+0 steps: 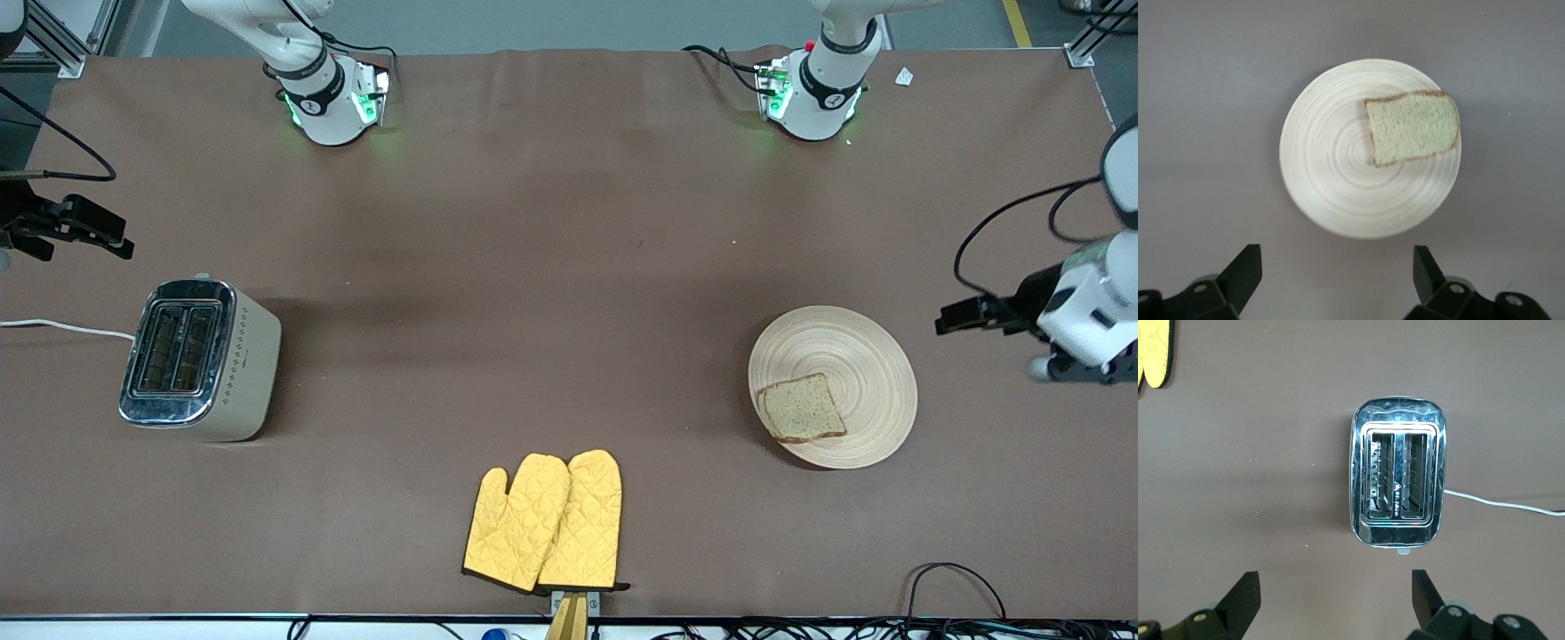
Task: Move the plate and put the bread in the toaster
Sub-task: 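Reach the left gripper toward the rim of the wooden plate, then close the left gripper on the wooden plate rim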
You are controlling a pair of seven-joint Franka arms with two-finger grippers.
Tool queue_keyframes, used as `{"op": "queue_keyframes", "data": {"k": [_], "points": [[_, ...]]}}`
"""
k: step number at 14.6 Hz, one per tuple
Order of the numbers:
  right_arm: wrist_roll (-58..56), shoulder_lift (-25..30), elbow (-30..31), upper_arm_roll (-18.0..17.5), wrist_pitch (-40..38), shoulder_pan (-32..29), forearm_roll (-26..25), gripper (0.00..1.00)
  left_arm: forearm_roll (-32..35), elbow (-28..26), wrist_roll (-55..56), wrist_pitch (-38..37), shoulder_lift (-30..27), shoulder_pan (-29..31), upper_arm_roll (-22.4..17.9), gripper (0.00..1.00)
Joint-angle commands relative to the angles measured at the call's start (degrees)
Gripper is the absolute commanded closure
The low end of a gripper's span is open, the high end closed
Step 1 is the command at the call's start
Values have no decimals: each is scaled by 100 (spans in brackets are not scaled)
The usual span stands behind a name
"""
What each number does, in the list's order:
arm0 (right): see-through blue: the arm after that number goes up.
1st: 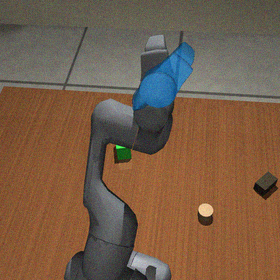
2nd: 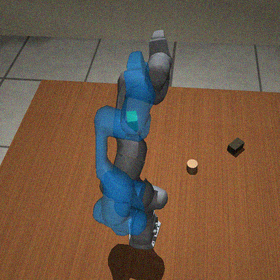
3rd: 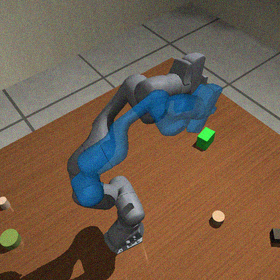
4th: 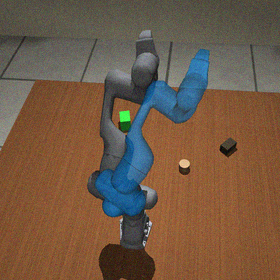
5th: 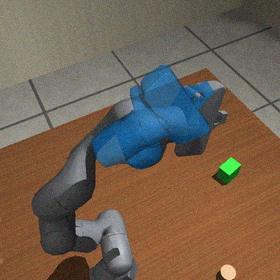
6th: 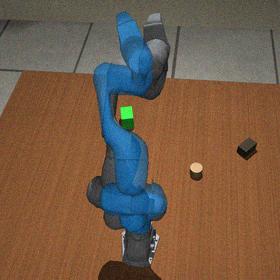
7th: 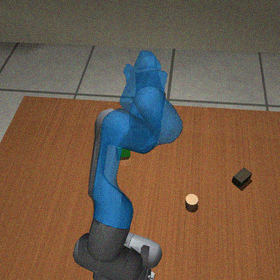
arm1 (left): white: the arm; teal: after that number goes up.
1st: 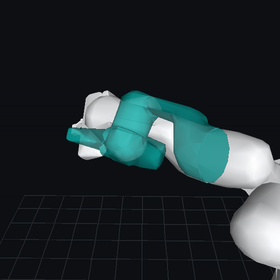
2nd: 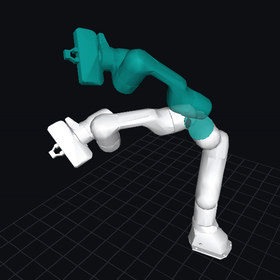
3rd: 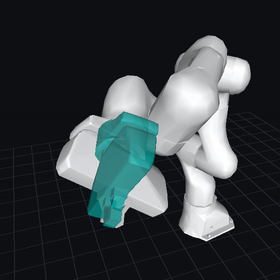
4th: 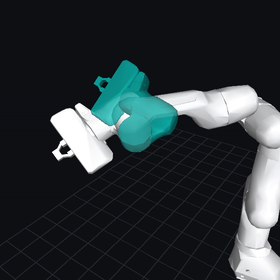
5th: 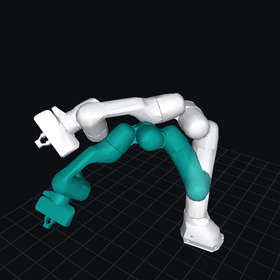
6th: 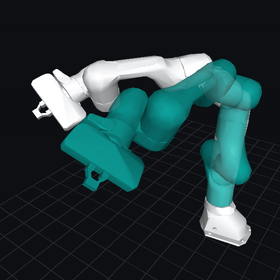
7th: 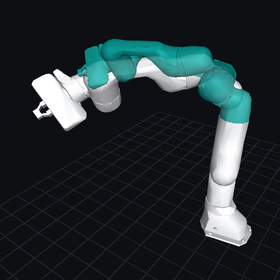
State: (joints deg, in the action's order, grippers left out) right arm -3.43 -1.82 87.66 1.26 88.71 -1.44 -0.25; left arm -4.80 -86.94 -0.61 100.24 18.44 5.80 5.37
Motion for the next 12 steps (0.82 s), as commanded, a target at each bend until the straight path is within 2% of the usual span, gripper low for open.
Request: {"op": "queue_keyframes", "data": {"k": [1, 5, 10, 12], "points": [[26, 68, 58, -21, -12, -23, -45, 0, -485, 168, -123, 372, 510, 193, 17, 0], [61, 76, 58, -30, -21, 21, -10, 0, -1048, 168, -1298, 883, 1073, 623, 17, 1], [79, 76, 49, -39, -21, 21, -10, 0, -2199, 186, -3274, 945, 1828, 1327, 17, 6], [79, 76, 58, -39, -12, 21, -10, 0, -2577, 186, -3646, 936, 2066, 1468, 17, 10]]}}
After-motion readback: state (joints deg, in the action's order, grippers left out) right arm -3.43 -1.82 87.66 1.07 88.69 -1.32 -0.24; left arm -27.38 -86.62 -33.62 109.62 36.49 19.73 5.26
